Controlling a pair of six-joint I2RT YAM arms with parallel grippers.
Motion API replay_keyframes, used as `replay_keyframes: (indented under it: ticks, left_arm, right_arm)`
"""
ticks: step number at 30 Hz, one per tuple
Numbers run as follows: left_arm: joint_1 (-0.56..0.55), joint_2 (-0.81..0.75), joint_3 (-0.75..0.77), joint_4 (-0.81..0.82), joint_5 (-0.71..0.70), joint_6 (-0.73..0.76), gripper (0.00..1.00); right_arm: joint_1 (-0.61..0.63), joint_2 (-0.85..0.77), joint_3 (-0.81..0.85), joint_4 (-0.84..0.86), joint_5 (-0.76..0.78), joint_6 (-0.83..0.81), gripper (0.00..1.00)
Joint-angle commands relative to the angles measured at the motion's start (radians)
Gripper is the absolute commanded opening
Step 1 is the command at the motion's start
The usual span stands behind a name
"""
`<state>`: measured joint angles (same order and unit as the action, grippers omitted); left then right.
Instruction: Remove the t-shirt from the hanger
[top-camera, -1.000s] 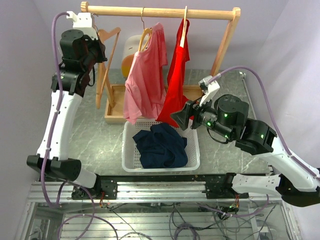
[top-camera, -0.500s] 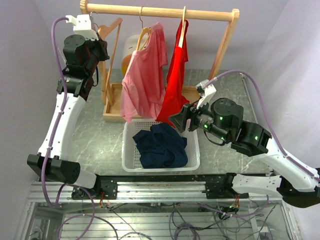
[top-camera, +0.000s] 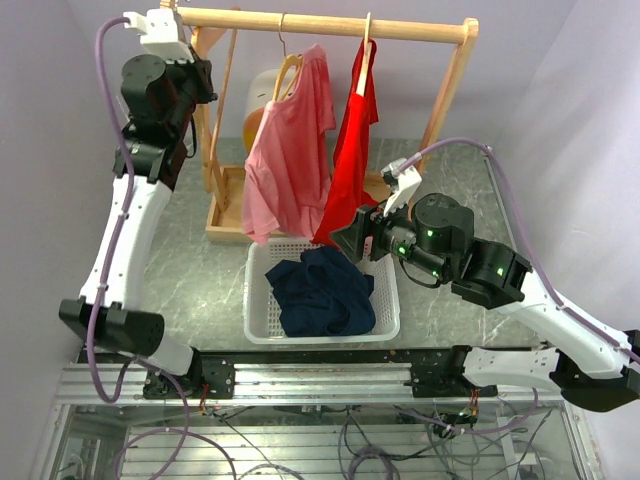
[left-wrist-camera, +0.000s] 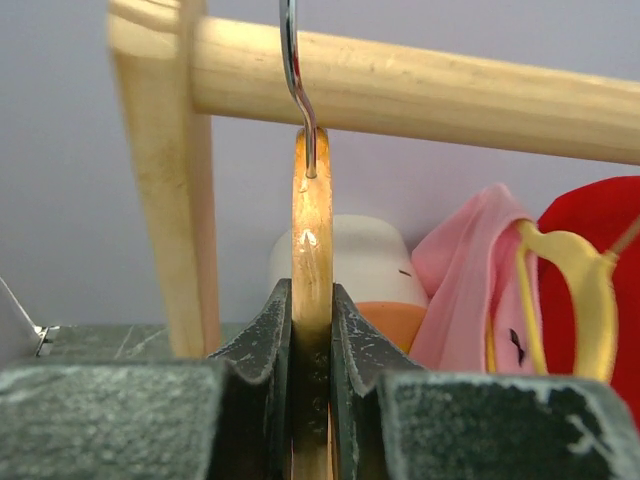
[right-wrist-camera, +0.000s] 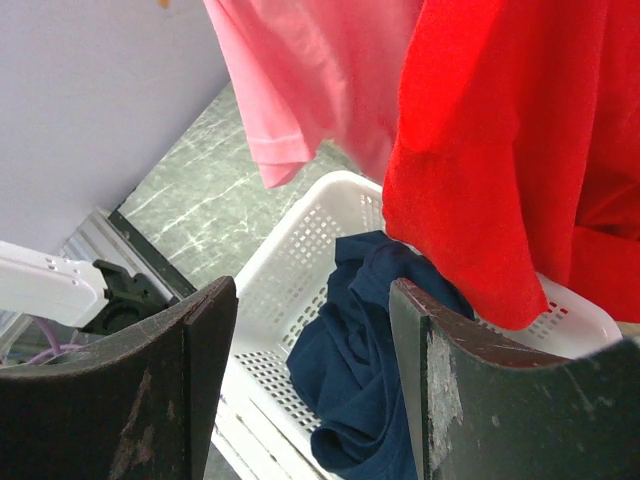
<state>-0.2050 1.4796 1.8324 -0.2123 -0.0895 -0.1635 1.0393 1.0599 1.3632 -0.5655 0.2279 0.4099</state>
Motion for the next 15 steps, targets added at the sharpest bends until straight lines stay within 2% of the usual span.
replay_keyframes:
  ticks: [1, 10, 12, 15]
  left_arm:
    - [0.001, 0.07, 0.079, 0.084, 0.003, 0.022, 0.07]
    - [0.001, 0.16, 0.123, 0.08, -0.013, 0.039, 0.08]
    - [0.001, 0.147, 0.095, 0.074, -0.005, 0.038, 0.21]
    - [0.001, 0.082, 0.014, 0.079, -0.008, 0.028, 0.55]
  right_arm:
    - [0.002, -0.019, 0.004, 0.034, -0.001, 0.012, 0.62]
    - [0.001, -0.023, 0.006, 0.021, 0.002, 0.034, 0.62]
    - [0.002, -0.02, 0.019, 0.013, 0.012, 0.029, 0.62]
    - [0.001, -0.01, 0.045, 0.006, 0.022, 0.017, 0.62]
